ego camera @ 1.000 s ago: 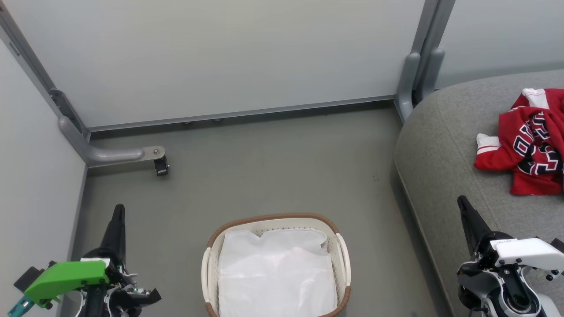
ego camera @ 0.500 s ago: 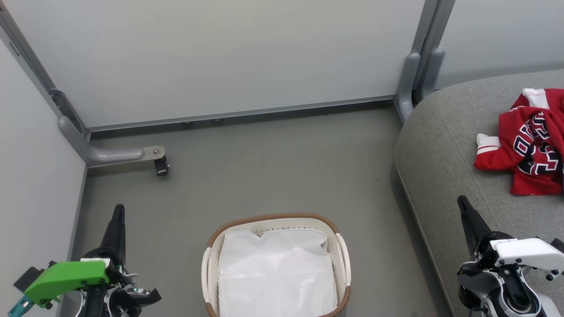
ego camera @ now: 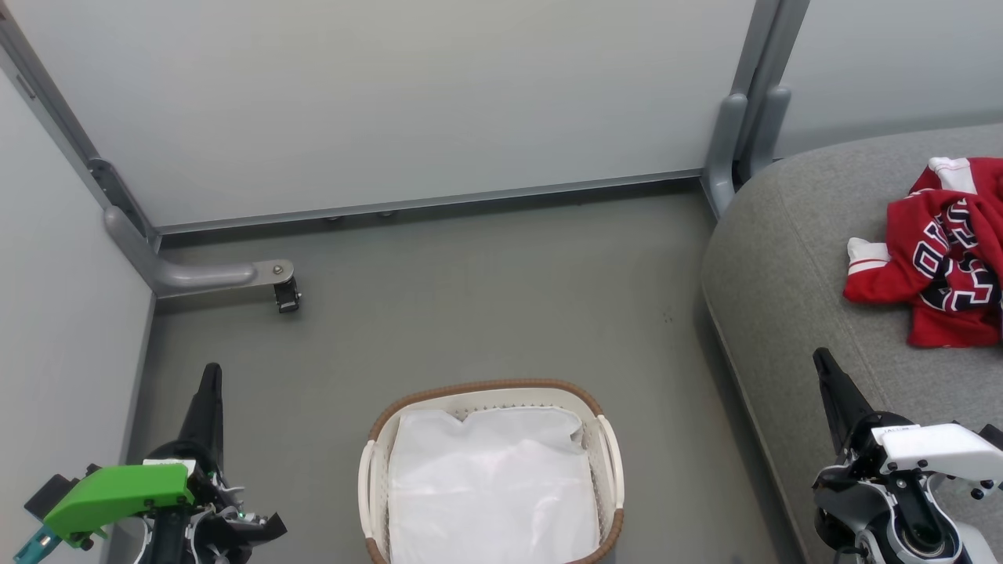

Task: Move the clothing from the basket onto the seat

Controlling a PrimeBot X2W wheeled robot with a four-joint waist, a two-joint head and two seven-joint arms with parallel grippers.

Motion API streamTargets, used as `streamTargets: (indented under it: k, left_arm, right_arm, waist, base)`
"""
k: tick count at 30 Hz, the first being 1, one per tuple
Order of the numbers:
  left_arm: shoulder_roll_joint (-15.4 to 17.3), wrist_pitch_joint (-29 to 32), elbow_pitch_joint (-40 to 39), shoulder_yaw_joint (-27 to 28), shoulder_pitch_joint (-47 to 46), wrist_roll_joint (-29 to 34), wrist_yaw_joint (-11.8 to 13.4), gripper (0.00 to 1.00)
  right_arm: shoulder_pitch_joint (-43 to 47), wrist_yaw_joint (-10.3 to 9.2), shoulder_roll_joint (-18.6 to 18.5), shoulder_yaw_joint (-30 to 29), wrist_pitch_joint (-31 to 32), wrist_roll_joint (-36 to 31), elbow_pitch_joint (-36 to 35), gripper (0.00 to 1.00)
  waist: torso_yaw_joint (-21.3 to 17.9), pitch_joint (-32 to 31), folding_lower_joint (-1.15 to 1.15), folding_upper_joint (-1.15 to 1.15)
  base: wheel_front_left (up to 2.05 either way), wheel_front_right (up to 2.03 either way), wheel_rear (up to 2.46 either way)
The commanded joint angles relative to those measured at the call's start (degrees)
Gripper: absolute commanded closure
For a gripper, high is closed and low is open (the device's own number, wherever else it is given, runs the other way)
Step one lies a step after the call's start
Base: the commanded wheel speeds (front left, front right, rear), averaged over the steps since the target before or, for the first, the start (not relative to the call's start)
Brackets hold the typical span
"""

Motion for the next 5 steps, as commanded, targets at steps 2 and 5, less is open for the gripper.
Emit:
streamTargets:
  k: [2, 5]
  left_arm:
    - [0.4, 0.2, -0.1, 0.1, -0.6, -0.2, -0.3, 1.00]
    - [0.4, 0.2, -0.1, 0.1, -0.6, -0.2, -0.3, 1.00]
  right_arm:
    - [0.6, 0.00, -0.3, -0.1, 0.1, 0.2, -0.2, 1.00]
    - [0.6, 0.00, -0.3, -0.1, 0.1, 0.2, -0.2, 1.00]
  waist:
    - [0.0, 0.0, 0.00, 0.00]
    - [0.0, 0.0, 0.00, 0.00]
  base:
    - [0.00, 0.00, 0.00]
    - [0.00, 0.00, 0.00]
